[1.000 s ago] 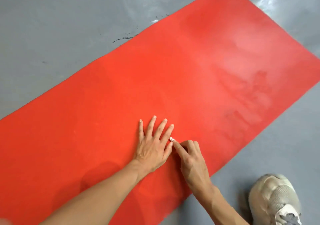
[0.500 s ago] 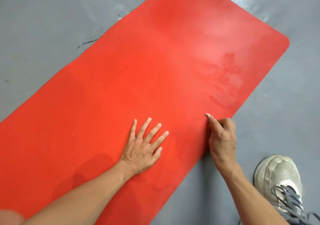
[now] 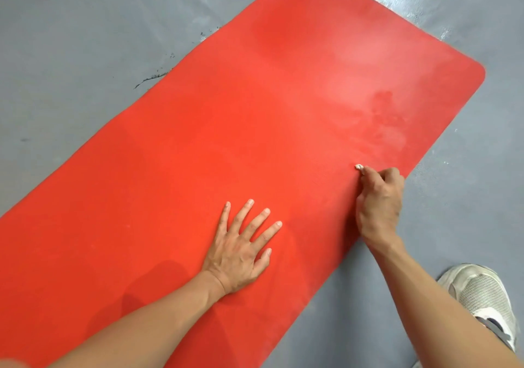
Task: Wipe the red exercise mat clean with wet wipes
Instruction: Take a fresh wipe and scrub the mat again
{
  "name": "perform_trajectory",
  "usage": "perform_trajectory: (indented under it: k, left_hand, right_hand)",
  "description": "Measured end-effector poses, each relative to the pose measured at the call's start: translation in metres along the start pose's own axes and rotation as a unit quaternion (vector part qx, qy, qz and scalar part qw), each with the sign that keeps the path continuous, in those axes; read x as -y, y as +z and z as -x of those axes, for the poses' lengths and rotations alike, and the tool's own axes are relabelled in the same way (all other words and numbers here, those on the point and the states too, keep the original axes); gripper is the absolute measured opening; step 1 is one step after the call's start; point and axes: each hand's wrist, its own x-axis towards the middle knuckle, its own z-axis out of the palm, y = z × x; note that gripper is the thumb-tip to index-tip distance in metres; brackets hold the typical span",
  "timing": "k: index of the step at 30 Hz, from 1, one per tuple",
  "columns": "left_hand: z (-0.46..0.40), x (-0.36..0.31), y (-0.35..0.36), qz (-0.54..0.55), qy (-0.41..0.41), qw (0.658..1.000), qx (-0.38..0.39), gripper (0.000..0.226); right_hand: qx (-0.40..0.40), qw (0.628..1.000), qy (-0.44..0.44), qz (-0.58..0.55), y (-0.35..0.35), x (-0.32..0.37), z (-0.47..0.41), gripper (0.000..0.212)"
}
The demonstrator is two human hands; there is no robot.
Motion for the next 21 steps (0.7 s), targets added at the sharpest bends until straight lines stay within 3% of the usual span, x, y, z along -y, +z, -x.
perform_trajectory:
  k: [3,5,7,9,11,13,15,17,19,21]
  left_hand:
    - [0.000,0.000,-0.001,0.001,-0.002,1.000,-0.003,0.059]
    - [0.000,-0.001,-0.001,0.004,0.000,1.000,-0.002,0.061]
    - [-0.001,-0.001,-0.001,0.005,0.000,1.000,-0.003,0.061]
    - [-0.002,0.000,-0.001,0.004,-0.001,1.000,-0.003,0.061]
    - [-0.001,0.000,-0.001,0.002,-0.003,1.000,-0.001,0.061]
    - [0.000,0.000,0.000,0.002,-0.005,1.000,-0.001,0.061]
    - [0.000,0.000,0.001,0.003,-0.005,1.000,-0.005,0.061]
    - [0.000,0.000,0.002,0.004,-0.003,1.000,-0.011,0.061]
    - [-0.001,-0.001,0.002,0.005,-0.003,1.000,-0.015,0.060]
    - [-0.001,-0.001,0.002,0.004,-0.005,1.000,-0.017,0.059]
  right_hand:
    - [0.053,0.991,-0.118,-0.027,0.005,0.035,0.061,0.040]
    - [0.130,0.959,-0.250,-0.029,0.000,0.043,0.093,0.045]
    - [0.158,0.930,-0.331,-0.013,-0.001,0.035,0.071,0.042]
    - [0.121,0.951,-0.286,0.008,0.004,0.025,0.030,0.033]
    - [0.060,0.987,-0.149,0.011,0.008,0.023,-0.006,0.025]
    - [0.023,0.999,-0.031,-0.012,0.019,0.039,-0.012,0.022]
    - [0.033,0.998,-0.026,-0.041,0.026,0.063,0.016,0.029]
    - [0.109,0.978,-0.157,-0.081,0.023,0.080,0.058,0.039]
    - [0.200,0.923,-0.315,-0.088,0.014,0.080,0.082,0.043]
    - [0.210,0.891,-0.399,-0.062,0.012,0.065,0.056,0.039]
